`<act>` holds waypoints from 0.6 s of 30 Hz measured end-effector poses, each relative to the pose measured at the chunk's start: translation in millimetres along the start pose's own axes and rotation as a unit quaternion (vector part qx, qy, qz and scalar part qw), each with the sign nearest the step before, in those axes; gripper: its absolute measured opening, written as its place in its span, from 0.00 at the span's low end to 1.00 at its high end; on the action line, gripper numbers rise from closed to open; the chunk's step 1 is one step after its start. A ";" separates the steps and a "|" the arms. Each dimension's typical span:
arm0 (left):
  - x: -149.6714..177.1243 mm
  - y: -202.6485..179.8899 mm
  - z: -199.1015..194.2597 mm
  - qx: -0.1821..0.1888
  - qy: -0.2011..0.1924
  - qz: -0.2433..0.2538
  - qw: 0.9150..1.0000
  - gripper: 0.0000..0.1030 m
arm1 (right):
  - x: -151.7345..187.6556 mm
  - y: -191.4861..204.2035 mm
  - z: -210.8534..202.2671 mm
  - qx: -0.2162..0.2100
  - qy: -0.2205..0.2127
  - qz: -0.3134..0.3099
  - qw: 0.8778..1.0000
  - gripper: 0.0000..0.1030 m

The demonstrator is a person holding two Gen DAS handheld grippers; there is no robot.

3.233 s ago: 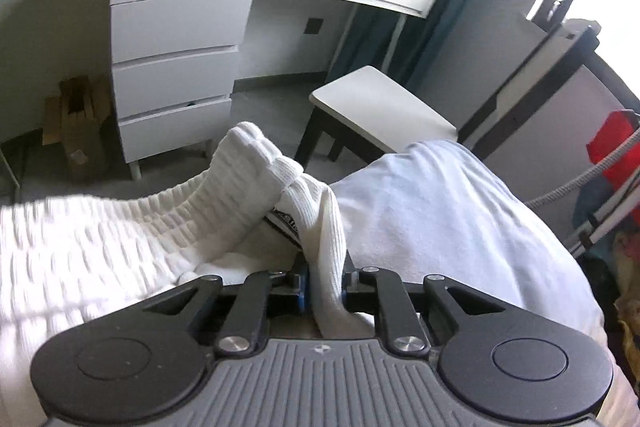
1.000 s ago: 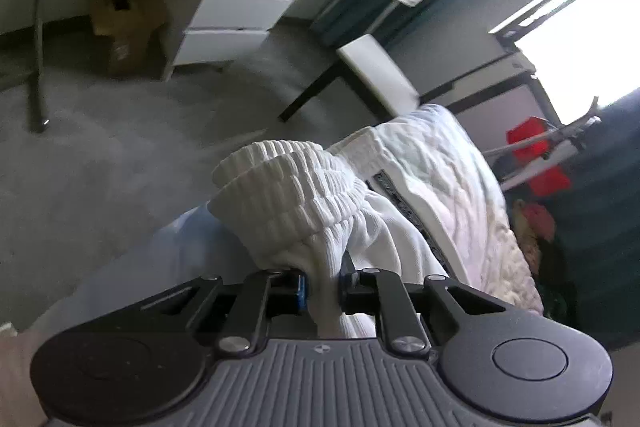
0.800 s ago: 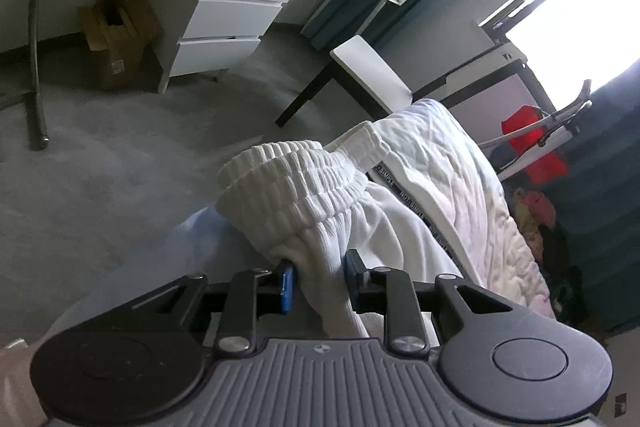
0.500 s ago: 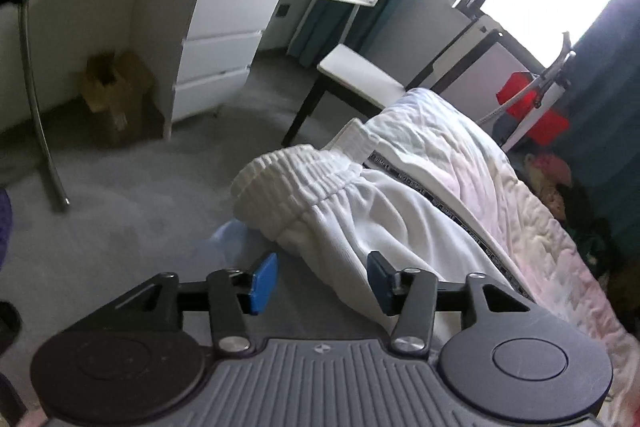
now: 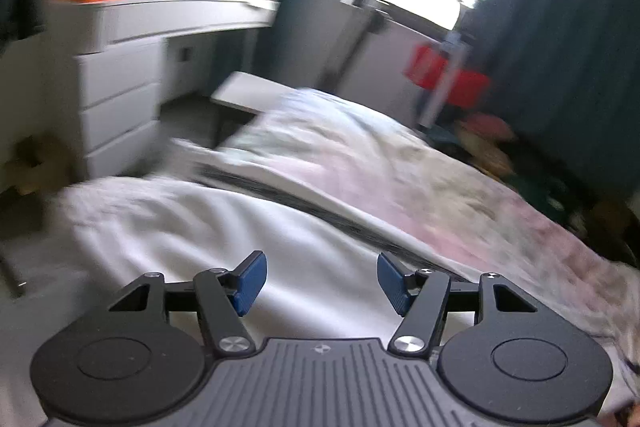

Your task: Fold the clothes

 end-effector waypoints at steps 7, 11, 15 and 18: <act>65.0 -77.3 50.6 0.038 0.034 0.040 0.998 0.68 | -5.7 23.1 2.9 -0.070 -0.046 -0.013 0.996 0.54; 109.4 -95.3 85.9 0.032 0.055 0.065 0.996 0.67 | -3.6 15.9 9.0 -0.047 -0.055 -0.003 0.997 0.54; 138.6 -104.2 102.0 0.011 0.050 0.130 0.990 0.68 | -1.3 9.6 9.0 -0.029 -0.061 -0.012 0.998 0.54; 141.1 -100.5 102.0 0.012 0.051 0.129 0.990 0.70 | -5.7 11.7 14.7 -0.019 -0.064 -0.023 0.997 0.54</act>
Point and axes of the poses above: each gripper's, at about its wrist camera, not at the fingertips, and z roughly the way its jaws point, y to its left, x to its underside, the point moved 7 cm from there along z, roughly the way its jaws point, and after that the axes turned 10 degrees about -z, right-handed, at the moved point
